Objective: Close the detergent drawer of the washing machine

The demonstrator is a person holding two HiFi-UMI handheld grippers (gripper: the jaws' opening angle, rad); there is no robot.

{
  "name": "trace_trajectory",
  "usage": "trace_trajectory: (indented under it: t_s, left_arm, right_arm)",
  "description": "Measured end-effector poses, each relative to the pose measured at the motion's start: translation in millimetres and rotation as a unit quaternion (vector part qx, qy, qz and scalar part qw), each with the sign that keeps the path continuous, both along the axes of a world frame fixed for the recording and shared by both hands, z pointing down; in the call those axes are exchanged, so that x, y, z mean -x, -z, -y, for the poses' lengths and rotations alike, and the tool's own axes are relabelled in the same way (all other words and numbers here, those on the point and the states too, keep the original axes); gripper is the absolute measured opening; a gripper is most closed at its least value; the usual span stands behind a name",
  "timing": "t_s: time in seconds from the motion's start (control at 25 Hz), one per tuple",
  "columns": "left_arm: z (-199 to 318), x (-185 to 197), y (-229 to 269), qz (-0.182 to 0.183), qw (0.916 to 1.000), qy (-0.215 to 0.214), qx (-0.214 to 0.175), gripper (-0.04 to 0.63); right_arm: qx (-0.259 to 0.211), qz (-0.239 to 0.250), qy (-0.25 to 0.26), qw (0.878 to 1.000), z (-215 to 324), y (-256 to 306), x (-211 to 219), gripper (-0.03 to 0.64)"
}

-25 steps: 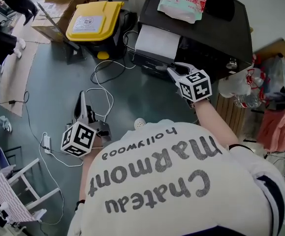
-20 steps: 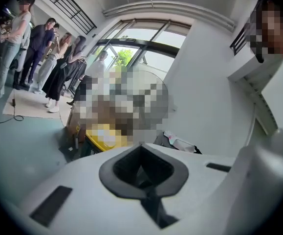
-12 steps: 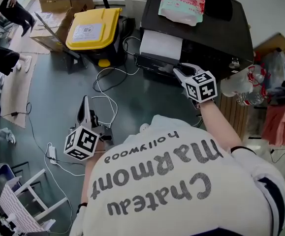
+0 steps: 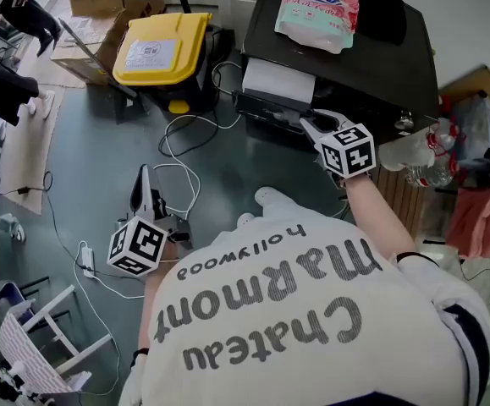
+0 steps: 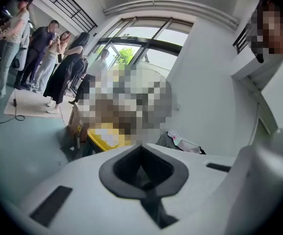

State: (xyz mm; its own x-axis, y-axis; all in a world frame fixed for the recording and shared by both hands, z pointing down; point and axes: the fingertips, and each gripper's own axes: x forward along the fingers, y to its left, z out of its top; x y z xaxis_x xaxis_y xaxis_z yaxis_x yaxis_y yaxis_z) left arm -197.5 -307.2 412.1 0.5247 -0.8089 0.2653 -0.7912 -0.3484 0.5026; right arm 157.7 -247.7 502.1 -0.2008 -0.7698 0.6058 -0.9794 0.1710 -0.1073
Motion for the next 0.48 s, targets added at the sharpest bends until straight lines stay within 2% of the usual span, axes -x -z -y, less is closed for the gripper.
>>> trace_trajectory:
  t_s: [0.48]
  left_arm:
    - [21.6,-31.8,0.3,0.003,0.9999,-0.011,0.007,0.008]
  right_arm:
    - [-0.004,0.001,-0.002,1.0,20.8,4.5,-21.5,0.107]
